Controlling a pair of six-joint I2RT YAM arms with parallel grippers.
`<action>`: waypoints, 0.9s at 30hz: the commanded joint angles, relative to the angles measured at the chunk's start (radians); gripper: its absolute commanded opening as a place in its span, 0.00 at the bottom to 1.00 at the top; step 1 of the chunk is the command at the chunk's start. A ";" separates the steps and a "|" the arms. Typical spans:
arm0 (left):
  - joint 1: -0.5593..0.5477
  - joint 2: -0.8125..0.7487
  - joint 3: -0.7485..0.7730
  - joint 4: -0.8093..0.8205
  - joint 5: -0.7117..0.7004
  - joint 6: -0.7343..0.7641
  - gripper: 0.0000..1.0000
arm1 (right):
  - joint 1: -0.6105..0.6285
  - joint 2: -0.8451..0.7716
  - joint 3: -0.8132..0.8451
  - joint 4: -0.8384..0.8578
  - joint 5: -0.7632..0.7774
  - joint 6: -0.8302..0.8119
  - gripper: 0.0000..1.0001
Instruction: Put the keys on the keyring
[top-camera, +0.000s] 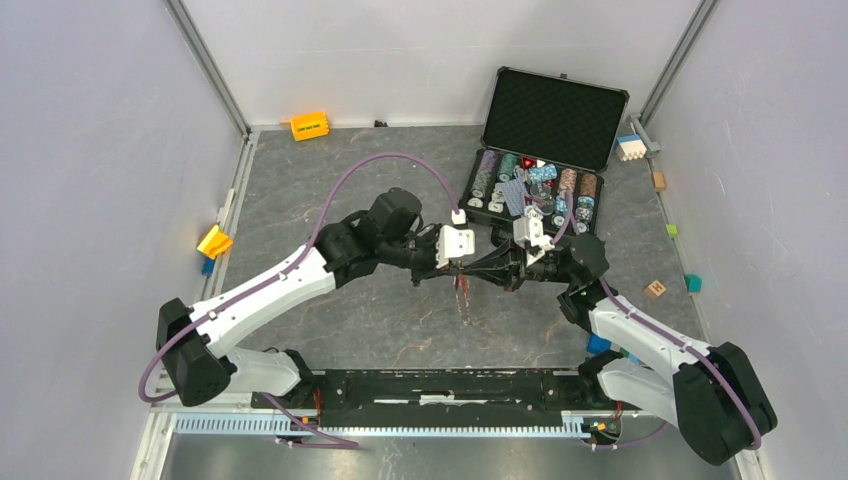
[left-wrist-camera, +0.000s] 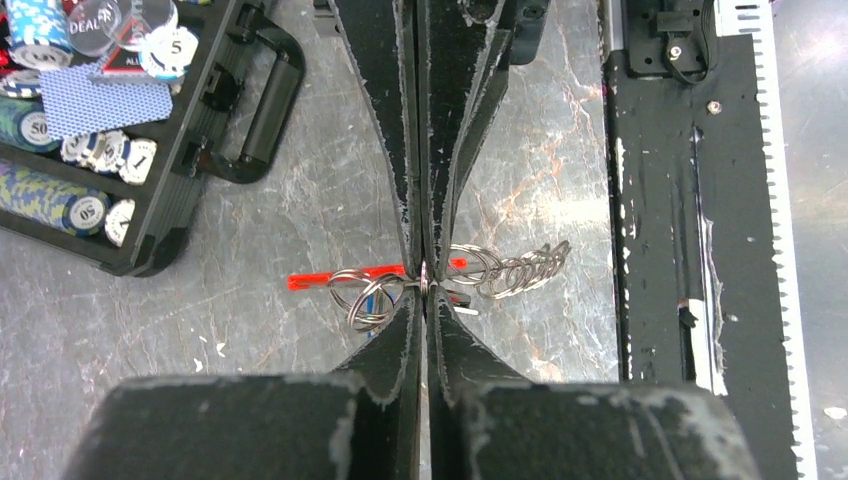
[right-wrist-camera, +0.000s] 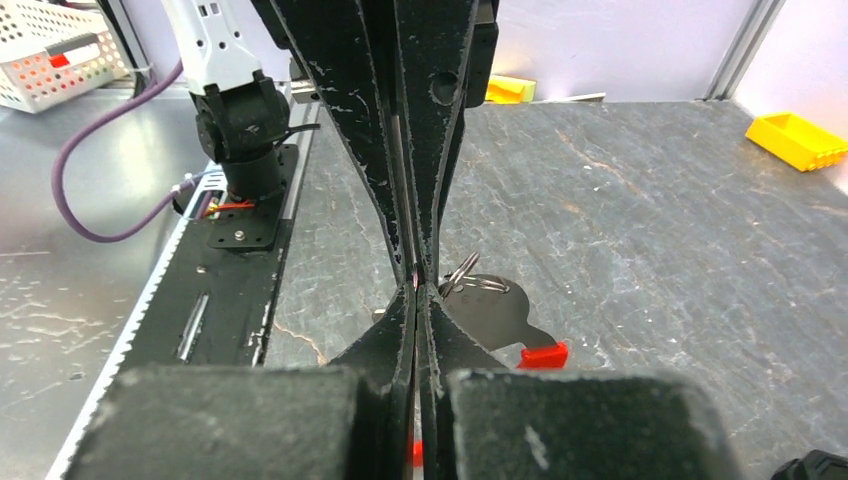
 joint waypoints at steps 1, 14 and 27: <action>0.002 0.029 0.146 -0.154 -0.045 0.007 0.02 | -0.002 -0.016 0.023 -0.094 0.065 -0.121 0.00; -0.020 0.246 0.508 -0.586 -0.270 0.009 0.02 | 0.020 -0.006 0.039 -0.191 0.099 -0.187 0.34; -0.068 0.435 0.779 -0.843 -0.420 -0.111 0.02 | 0.023 -0.019 0.054 -0.202 0.100 -0.204 0.47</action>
